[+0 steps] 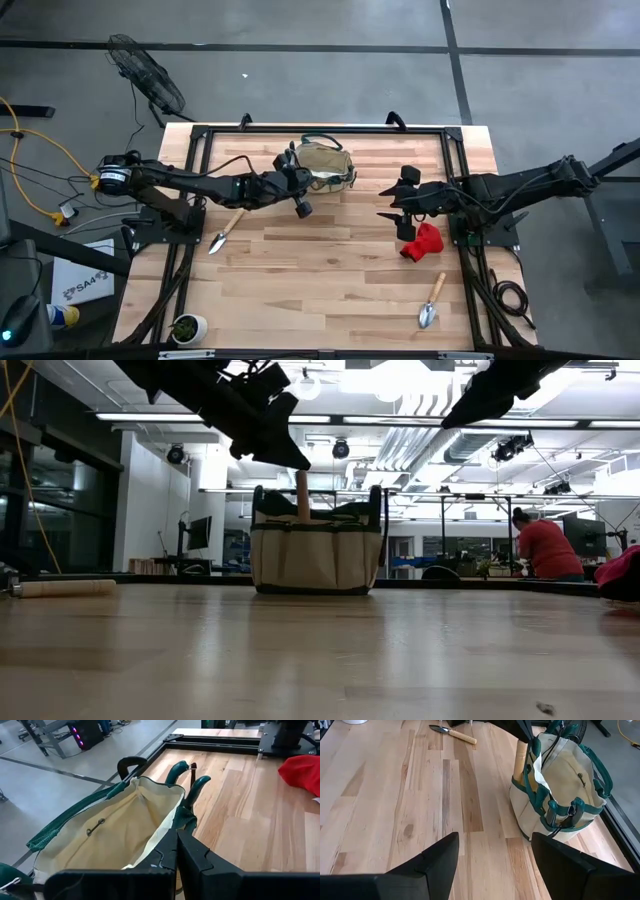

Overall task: Pick & Place Garden tools in Gardening bag
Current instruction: Put the hand rake into the gardening bag

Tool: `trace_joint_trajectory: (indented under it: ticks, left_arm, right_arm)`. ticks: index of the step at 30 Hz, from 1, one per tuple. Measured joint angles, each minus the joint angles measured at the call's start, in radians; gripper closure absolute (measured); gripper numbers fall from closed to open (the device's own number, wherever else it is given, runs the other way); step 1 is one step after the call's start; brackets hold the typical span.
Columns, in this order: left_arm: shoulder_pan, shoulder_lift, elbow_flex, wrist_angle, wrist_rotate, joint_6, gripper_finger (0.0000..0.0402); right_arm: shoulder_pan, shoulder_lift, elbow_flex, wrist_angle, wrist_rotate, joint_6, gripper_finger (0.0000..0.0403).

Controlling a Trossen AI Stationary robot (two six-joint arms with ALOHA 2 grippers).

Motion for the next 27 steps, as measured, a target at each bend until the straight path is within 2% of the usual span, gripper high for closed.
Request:
trace_joint_trajectory:
  ticks: [4,15,21,27]
  left_arm:
    - [0.0,0.0,0.0,0.004,-0.01,-0.002,0.0401]
    - [0.001,0.001,0.003,0.063,-0.128,0.024,0.0401]
    - [-0.003,-0.001,0.042,0.029,-0.114,0.063,0.0401]
    - [-0.031,-0.085,0.072,-0.149,-0.018,0.079,0.0401]
  right_arm:
    - [0.0,0.0,0.0,0.0,0.0,0.0,0.016]
    - [0.0,0.0,0.0,0.002,0.0,0.0,0.016]
    - [0.0,0.0,0.0,-0.004,0.0,0.0,0.016]
    - [0.0,0.0,0.0,-0.006,0.0,0.0,0.016]
